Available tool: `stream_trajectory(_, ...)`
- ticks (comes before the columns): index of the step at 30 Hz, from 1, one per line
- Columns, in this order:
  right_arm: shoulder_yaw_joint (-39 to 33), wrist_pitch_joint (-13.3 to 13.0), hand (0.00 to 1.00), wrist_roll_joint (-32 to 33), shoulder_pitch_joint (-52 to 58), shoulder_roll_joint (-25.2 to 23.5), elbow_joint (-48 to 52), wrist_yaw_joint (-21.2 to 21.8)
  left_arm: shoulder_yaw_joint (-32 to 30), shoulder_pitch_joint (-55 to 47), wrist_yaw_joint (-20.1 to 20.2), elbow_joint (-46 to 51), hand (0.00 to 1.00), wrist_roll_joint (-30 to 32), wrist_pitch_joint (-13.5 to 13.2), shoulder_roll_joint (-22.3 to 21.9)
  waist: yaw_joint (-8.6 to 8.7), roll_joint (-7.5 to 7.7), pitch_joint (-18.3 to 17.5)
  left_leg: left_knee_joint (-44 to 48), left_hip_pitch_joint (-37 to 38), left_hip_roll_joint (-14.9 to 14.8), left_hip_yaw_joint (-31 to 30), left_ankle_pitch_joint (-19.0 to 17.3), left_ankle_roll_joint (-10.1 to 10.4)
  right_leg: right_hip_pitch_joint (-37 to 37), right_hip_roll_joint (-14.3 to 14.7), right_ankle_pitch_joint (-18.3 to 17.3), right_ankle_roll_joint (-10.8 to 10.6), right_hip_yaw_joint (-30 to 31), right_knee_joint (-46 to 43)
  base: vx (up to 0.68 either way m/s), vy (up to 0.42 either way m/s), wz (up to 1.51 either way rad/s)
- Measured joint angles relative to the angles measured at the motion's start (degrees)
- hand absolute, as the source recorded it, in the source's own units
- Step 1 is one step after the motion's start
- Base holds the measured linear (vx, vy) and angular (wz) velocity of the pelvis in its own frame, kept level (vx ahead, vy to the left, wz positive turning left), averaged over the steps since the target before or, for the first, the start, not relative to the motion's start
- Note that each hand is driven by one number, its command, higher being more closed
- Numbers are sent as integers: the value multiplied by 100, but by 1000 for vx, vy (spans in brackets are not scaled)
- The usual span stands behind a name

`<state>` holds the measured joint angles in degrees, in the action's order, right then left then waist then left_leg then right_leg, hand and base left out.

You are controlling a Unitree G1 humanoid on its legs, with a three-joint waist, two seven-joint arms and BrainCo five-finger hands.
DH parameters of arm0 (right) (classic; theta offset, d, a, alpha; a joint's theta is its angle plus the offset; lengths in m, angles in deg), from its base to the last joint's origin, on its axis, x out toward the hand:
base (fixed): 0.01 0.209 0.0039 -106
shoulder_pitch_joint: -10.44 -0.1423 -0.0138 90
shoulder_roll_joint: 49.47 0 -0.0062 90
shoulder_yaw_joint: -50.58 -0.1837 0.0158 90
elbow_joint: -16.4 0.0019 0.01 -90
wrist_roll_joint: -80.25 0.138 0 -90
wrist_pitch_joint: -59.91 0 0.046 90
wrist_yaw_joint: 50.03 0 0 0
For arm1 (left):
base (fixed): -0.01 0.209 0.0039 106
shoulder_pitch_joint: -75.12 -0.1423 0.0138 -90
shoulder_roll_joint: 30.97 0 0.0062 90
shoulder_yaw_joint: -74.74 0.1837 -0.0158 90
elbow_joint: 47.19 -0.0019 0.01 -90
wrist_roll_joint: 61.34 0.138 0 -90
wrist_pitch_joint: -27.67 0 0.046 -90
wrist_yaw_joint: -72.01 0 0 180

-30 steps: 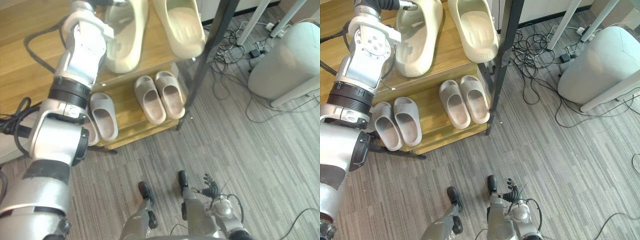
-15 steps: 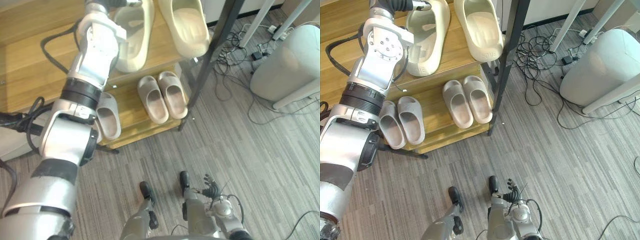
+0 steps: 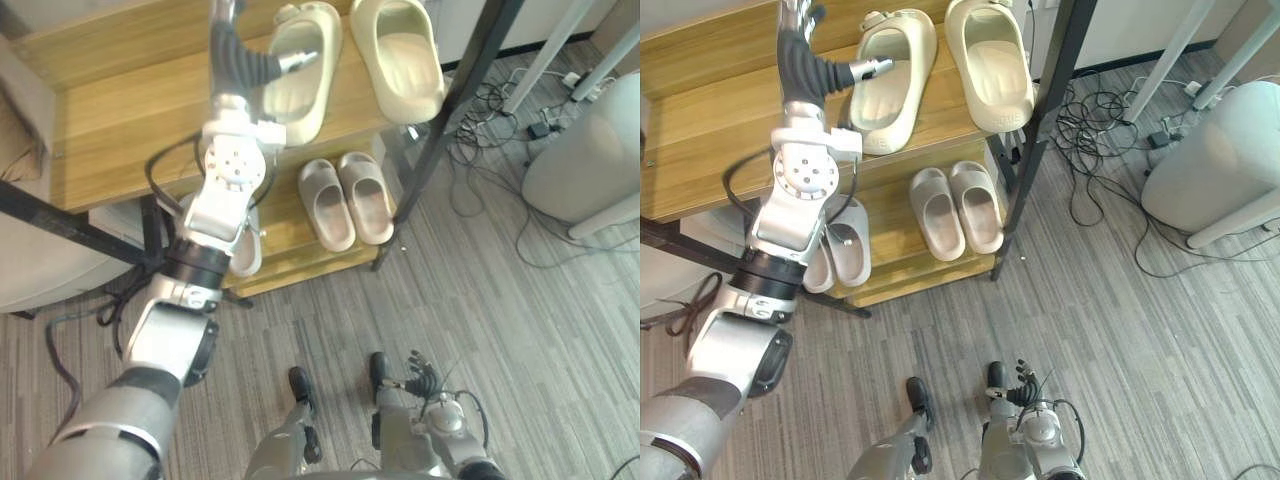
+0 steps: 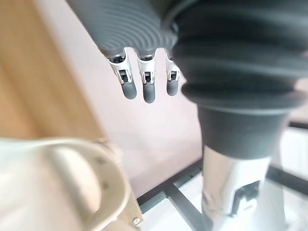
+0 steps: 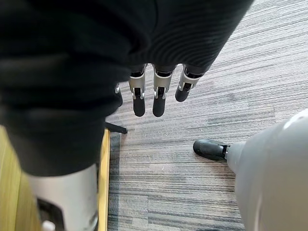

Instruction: Organize the slippers on the shoe rack

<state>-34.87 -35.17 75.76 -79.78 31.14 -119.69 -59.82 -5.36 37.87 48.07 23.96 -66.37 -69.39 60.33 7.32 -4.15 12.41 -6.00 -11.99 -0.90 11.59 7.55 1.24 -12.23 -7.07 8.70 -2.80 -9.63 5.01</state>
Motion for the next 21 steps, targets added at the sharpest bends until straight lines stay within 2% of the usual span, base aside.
stream_trajectory(3, 7, 57, 0, -3, 29, 0, 0, 0, 36, -563, 199, 278, 0, -635, -132, -106, -68, -30, -22, -1, 9, 7, -54, -5, 7, 38, -7, -12, -7, -70, 0, 22, 56, 9)
stream_trajectory(5, 9, 90, 0, -3, 30, 1, -5, 3, 104, -737, 318, 314, 0, -786, -132, -150, -92, -32, -23, -1, 9, 10, -86, -4, 6, 55, -12, -12, -12, -99, 0, 10, 49, 7)
stream_trajectory(13, 25, 181, 0, -4, 32, -5, -116, 8, 322, -1211, 578, 360, 0, -1187, -135, -455, -119, -43, -53, -20, 118, 12, -178, -18, 30, 234, -12, -58, -41, -241, 0, 11, 44, 8)
stream_trajectory(14, 27, 184, 0, -4, 28, -4, -116, 8, 389, -1321, 622, 415, 0, -1212, -205, -487, -120, -42, -54, -22, 139, 8, -177, -17, 28, 256, -8, -60, -39, -247, 1, -5, 31, 2)
stream_trajectory(21, 80, 221, 0, -9, 6, -5, -115, 5, 542, -1513, 683, 463, 0, -1262, -225, -636, -159, -37, -83, -29, 229, -20, -183, -45, 51, 373, 11, -142, -70, -300, 8, -4, 32, 4)
